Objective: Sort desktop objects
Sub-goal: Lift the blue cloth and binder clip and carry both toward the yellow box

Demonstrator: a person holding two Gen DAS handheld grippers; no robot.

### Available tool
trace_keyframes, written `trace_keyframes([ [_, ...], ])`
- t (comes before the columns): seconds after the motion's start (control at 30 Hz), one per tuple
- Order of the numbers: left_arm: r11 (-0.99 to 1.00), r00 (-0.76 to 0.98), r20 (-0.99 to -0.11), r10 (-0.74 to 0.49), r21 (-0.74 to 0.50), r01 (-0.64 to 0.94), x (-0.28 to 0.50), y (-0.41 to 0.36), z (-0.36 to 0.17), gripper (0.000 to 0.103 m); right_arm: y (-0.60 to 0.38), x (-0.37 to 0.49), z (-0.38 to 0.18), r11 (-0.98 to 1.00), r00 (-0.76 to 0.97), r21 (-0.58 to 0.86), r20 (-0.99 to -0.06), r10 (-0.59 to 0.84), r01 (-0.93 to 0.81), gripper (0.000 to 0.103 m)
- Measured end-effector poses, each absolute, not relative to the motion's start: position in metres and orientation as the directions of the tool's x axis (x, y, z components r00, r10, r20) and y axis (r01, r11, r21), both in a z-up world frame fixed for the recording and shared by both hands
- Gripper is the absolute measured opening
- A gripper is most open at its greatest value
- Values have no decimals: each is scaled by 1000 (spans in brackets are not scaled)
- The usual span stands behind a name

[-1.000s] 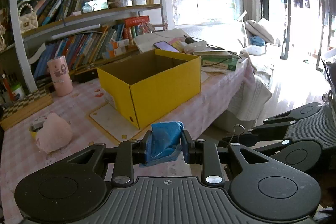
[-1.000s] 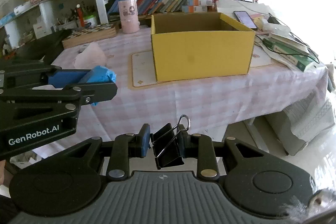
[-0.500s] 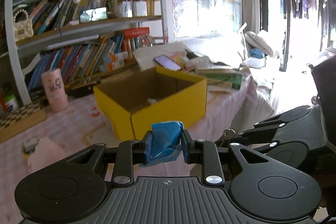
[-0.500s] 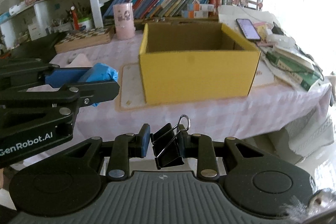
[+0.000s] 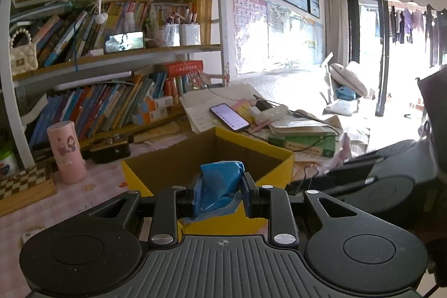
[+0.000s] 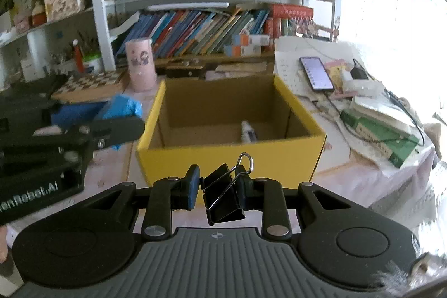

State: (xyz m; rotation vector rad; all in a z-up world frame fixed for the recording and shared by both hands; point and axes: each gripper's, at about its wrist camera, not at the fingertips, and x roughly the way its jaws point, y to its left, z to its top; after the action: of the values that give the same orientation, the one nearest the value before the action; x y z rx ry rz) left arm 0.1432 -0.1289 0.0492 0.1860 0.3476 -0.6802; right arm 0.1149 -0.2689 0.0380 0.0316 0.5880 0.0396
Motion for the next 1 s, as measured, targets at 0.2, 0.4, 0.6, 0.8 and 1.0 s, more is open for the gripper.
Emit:
trace_keyframes([
  [0.2,769,725,-392,-566,64,636,174,-143,44,26,-286,141,51,1000,854,23,-520,26,-16,25],
  [0.4,779,734,-402,-548,74,622,204,-158,41,26,-304,171,56,1000,864,15,-504,7,1,25],
  [0.6,780,724,-448,-524,90,620,230,-172,29,26,-318,198,53,1000,851,18,-525,8,1,25],
  [0.8,773,701,-508,-501,101,626,248,-183,14,26,-325,229,48,999,834,22,-551,41,-35,25],
  [1.0,769,671,-591,-447,129,626,265,-196,-1,26,-325,269,37,995,793,56,-600,104,-89,25],
])
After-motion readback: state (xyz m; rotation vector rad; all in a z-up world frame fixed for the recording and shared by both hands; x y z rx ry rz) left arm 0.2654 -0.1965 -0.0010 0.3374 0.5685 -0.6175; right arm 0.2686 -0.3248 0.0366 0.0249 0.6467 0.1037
